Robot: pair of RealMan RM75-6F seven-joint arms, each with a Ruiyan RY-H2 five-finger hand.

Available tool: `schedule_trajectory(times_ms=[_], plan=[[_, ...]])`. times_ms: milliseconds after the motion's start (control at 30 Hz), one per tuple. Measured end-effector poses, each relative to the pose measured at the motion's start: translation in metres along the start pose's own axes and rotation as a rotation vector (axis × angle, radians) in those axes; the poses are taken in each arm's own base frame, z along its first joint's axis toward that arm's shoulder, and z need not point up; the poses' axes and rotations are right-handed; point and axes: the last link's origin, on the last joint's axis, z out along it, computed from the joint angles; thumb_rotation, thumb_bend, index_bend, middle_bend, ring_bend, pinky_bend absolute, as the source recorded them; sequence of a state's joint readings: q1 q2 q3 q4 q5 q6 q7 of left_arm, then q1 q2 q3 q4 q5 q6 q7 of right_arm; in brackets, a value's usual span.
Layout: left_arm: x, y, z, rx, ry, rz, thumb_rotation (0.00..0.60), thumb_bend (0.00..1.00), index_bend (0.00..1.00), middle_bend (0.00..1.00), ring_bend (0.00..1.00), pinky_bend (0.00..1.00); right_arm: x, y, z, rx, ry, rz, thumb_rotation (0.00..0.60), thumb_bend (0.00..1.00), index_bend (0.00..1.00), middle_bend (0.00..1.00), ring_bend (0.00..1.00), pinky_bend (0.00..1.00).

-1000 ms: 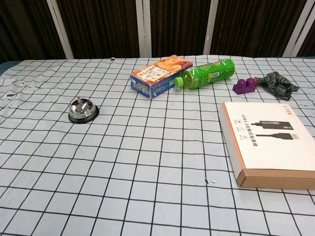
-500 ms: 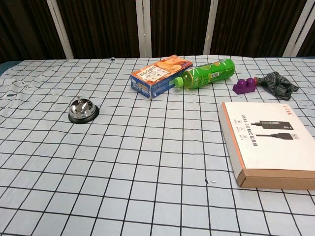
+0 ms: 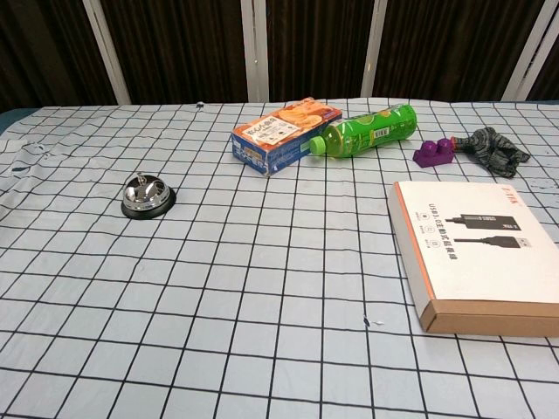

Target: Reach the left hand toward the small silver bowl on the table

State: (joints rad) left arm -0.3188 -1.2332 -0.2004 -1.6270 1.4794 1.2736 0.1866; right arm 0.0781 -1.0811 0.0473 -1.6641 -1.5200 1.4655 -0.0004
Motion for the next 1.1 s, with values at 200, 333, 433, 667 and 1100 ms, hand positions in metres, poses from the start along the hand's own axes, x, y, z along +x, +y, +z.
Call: schedule_trajectory(times_ms=[200,333,433,667,1100], plan=[[-0.023,0.016,0.030,-0.005,-0.047,0.025,0.600,0.92,0.00,0.00,0.00,0.00,0.000,0.003,0.001,-0.007,-0.004,0.011,0.600,0.39,0.08,0.00,0.00,0.00],[-0.041,0.030,0.049,-0.008,-0.068,0.023,0.600,0.92,0.00,0.00,0.00,0.00,0.001,0.004,0.001,-0.005,-0.004,0.014,0.600,0.39,0.08,0.00,0.00,0.00],[-0.053,0.036,0.061,-0.005,-0.081,0.034,0.600,0.92,0.00,0.00,0.00,0.00,0.001,0.005,0.001,-0.007,-0.005,0.018,0.600,0.39,0.08,0.00,0.00,0.00],[-0.081,0.047,0.081,-0.001,-0.136,0.067,0.600,0.92,0.00,0.00,0.00,0.00,0.002,0.007,0.001,-0.011,-0.005,0.024,0.600,0.39,0.08,0.00,0.00,0.00],[-0.126,0.075,0.097,-0.039,-0.218,0.100,0.600,0.92,0.00,0.00,0.00,0.00,0.004,0.009,0.001,-0.010,-0.001,0.032,0.600,0.39,0.08,0.00,0.00,0.00]])
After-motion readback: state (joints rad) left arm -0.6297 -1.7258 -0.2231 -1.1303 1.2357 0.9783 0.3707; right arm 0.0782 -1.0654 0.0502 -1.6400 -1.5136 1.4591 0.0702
